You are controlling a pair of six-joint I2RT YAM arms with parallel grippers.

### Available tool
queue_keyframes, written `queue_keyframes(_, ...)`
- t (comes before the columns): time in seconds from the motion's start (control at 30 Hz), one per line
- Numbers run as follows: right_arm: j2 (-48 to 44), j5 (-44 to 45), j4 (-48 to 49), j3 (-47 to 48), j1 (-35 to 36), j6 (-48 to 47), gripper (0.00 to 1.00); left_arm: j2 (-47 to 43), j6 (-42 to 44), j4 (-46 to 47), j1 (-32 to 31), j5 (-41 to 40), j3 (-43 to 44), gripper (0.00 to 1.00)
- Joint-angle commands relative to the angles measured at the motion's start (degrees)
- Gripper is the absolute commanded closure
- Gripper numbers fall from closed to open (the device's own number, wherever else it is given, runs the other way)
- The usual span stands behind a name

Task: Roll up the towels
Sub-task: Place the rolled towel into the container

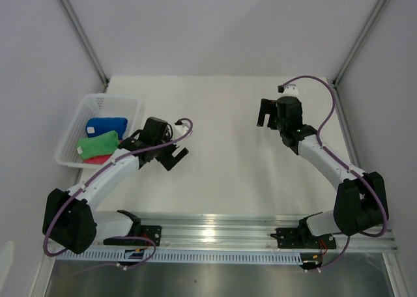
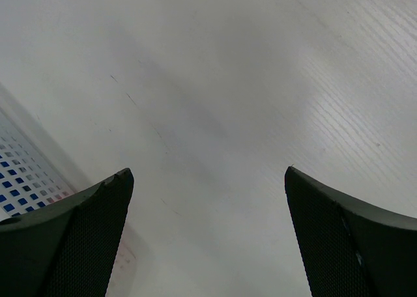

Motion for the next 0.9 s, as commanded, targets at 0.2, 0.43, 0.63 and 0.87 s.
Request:
queue_keyframes(0.2,0.4,0.7,0.2,2.2,0.0,0.9,0.01,-1.4,-0.4,0.9,-0.9,1.4,0.7,0.0)
queue_keyframes(0.43,0.5,0.7,0.1,2.3,0.0,0.9,0.0,-1.6,-0.2,0.9,-1.1,1.5,0.4,0.0)
queue_keyframes(0.63,0.4,1.0,-0.3,2.2,0.1,0.6,0.01,-4.3,-1.7,1.0,-1.6,1.7,-2.3,0.01)
queue_keyframes(0.87,0.5,1.4,-0.3,3.1,0.0,-1.3,0.0,-14.5,-2.3,1.9,-10.9,-1.6,-13.9,0.0)
